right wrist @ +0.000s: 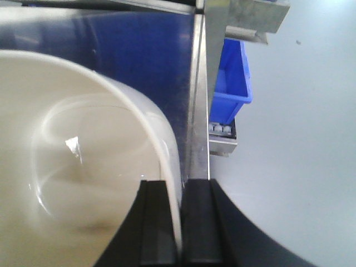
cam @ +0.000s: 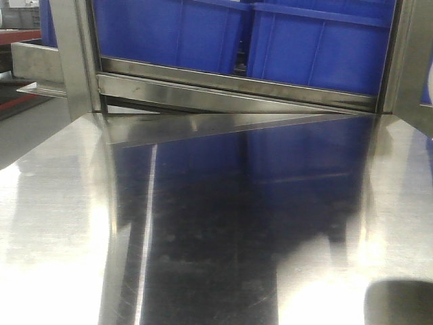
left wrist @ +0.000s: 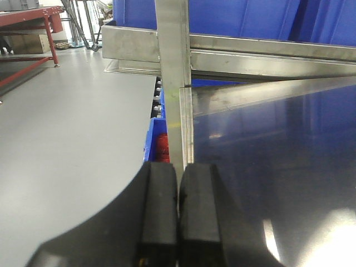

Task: Move white bin to right shelf second layer
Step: 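Lift the white bin with the right gripper and pull it aside, then drive the base away from the table holding the bin in the right gripper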

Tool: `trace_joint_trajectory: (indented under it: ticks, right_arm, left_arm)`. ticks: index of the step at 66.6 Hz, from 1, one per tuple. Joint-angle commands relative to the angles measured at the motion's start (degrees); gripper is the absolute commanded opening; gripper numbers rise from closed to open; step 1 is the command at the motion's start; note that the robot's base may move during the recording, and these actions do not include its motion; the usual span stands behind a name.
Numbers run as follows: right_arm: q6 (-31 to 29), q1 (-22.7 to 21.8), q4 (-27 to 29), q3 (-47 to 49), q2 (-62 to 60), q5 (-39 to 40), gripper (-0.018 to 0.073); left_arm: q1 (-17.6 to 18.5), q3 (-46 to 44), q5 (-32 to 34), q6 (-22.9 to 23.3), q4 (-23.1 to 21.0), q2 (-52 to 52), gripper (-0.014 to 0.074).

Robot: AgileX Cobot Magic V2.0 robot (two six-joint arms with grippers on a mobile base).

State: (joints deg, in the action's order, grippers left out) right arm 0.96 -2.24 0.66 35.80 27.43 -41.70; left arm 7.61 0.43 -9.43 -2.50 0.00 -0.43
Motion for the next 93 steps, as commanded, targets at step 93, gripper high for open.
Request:
trace_joint_trajectory:
  ticks: [93]
  right_arm:
    - [8.47,-0.3,-5.11,-1.45,-6.48,5.84,0.0049]
  left_arm:
    - [0.29,2.11,4.99,0.3,0.0,-0.79,0.0085]
